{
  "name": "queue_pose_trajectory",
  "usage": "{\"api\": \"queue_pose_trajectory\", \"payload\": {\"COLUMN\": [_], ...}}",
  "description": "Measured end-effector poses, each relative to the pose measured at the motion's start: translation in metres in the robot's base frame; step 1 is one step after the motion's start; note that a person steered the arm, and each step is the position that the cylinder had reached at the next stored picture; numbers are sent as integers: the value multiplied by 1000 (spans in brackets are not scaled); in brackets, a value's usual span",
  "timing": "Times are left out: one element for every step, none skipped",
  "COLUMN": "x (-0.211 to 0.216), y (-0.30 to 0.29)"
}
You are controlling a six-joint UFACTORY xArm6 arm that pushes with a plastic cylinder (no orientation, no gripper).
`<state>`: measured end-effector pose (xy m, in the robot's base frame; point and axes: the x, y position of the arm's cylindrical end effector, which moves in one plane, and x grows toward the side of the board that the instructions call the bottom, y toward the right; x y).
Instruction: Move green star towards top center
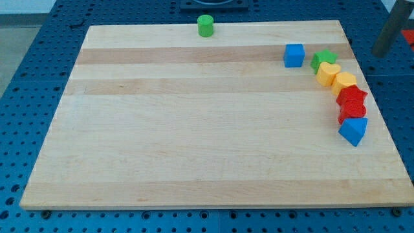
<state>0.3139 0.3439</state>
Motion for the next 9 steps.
{"api": "queue_pose_trajectory", "payload": {"x": [14,16,16,16,19,26,43,52,53], "y": [-14,-39,-61,-67,-85,-105,-122,-142,-155]}}
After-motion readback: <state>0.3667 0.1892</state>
